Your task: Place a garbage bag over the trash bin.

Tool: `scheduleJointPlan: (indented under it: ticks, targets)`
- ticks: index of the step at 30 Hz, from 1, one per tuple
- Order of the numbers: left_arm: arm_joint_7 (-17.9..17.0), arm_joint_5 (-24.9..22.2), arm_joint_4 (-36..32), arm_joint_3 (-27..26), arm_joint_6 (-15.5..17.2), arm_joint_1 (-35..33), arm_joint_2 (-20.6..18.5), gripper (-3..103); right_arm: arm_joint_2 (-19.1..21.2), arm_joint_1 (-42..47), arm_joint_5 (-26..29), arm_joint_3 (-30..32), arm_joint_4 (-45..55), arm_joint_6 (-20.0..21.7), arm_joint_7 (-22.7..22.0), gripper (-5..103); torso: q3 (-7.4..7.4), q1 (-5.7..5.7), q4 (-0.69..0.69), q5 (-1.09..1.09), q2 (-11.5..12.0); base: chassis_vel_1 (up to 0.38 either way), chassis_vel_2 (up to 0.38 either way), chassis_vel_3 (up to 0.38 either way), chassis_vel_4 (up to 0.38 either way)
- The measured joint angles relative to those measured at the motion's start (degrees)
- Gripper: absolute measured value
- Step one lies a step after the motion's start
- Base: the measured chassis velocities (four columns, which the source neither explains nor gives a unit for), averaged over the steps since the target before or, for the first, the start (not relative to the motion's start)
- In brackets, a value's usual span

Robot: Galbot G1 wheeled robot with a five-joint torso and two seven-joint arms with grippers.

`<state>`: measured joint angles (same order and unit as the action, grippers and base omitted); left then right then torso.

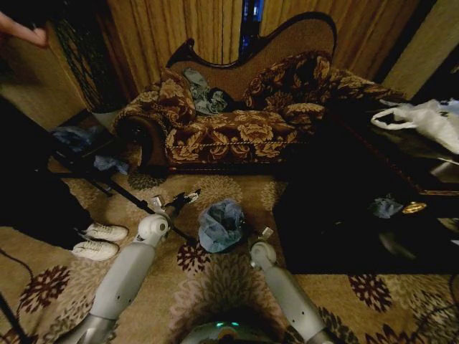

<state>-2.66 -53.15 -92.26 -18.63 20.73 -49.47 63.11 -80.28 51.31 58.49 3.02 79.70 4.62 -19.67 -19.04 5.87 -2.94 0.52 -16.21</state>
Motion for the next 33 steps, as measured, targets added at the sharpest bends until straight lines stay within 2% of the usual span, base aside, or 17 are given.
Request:
scheduleJointPlan:
  ticks: [6, 9, 23, 31, 33]
  targets:
    - [0.7, 0.0, 1.6, 0.1, -0.4, 0.3, 0.1, 100, 0.7, 1.1, 0.0, -2.0, 3.1, 0.7, -1.5, 5, -0.01, 0.01, 0.03, -0.05, 0.0, 0.0, 0.0, 0.0, 0.0]
    - [1.1, 0.0, 2.3, 0.2, -0.7, 0.6, 0.1, 100, 1.0, 1.3, -0.4, -3.0, 4.0, 1.0, -1.6, 1, -0.01, 0.0, 0.05, -0.02, 0.0, 0.0, 0.0, 0.0, 0.0]
    - [1.8, 0.1, 2.2, 0.1, -1.2, 0.4, 0.3, 100, 1.1, 0.0, -3.7, -4.1, 2.6, -0.1, -0.7, 0, -0.01, 0.01, 0.03, -0.03, 0.0, 0.0, 0.0, 0.0, 0.0]
    - [1.8, 0.1, 1.7, -0.2, -1.3, 0.0, 0.2, 100, 4.0, -0.7, -8.8, -4.1, 3.5, -0.1, 1.2, 0, -0.01, 0.01, 0.02, -0.02, 0.0, 0.0, 0.0, 0.0, 0.0]
    - [1.9, 0.1, 1.6, -0.3, -1.4, -0.3, 0.2, 100, 5.1, -0.9, -11.0, -4.2, 4.6, 1.4, 1.3, 0, 0.0, 0.0, 0.01, -0.02, 0.0, 0.0, 0.0, 0.0, 0.0]
